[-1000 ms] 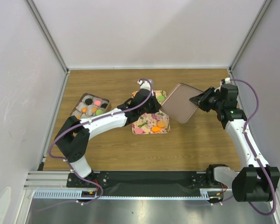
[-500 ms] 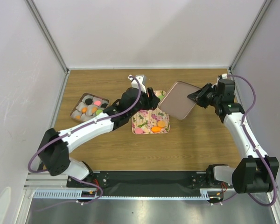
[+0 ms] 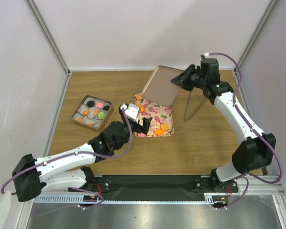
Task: Pack the cookies
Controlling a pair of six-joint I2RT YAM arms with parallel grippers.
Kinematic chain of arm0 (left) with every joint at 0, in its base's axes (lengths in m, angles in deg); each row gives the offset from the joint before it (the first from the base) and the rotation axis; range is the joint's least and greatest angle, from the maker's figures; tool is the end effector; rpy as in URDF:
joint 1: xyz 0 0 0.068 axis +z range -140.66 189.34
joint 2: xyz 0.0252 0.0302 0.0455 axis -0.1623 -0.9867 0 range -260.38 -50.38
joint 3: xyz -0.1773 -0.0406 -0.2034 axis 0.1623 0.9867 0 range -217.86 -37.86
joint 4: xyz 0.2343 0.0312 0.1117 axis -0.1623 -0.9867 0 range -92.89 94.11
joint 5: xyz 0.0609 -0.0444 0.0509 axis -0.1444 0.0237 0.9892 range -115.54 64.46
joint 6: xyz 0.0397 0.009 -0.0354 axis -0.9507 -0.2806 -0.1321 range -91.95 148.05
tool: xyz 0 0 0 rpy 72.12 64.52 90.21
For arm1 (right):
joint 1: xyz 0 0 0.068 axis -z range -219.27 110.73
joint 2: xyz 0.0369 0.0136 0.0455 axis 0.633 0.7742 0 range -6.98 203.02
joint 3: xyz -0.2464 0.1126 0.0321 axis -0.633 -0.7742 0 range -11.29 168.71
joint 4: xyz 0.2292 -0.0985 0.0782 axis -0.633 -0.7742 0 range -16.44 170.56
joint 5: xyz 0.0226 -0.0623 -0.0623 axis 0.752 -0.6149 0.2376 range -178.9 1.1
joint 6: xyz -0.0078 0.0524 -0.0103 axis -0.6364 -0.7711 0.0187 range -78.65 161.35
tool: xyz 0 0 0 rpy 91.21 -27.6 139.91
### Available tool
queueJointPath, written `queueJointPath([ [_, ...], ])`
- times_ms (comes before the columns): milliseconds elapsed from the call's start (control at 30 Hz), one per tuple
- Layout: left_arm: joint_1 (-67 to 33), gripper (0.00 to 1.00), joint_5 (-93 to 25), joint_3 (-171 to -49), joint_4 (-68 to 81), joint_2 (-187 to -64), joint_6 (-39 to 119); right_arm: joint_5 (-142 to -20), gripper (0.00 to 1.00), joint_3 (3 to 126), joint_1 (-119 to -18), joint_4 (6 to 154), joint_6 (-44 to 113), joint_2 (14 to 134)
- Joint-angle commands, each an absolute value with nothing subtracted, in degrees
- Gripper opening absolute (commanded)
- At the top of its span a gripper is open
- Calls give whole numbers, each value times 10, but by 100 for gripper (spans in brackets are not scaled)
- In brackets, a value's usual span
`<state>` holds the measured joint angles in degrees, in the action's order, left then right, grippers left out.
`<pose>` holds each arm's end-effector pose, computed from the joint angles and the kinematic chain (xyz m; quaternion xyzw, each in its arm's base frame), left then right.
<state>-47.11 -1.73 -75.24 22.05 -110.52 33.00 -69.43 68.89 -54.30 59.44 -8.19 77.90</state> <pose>0.1467 -0.1953 0.2941 0.1872 0.7095 -0.2075 0.6470 0.3276 0.1002 0.3692 0.1620 0.8241 0.4007 0.3661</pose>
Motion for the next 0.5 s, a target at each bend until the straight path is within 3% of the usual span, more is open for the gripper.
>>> queueJointPath([
  [0,-522,91,110,-690,391,-1080,133,-717,1,785,-581,576,-101,815],
  [133,-556,91,188,-633,584,-1112,-18,-730,1,843,-616,556,-109,854],
  [167,-560,91,193,-620,704,-1123,-57,-732,1,852,-623,553,-110,860],
  [300,-568,92,244,-615,949,-1218,-280,-739,1,884,-646,539,-112,883],
  [467,-571,92,224,-649,1030,-1306,-382,-738,1,893,-667,537,-113,891],
])
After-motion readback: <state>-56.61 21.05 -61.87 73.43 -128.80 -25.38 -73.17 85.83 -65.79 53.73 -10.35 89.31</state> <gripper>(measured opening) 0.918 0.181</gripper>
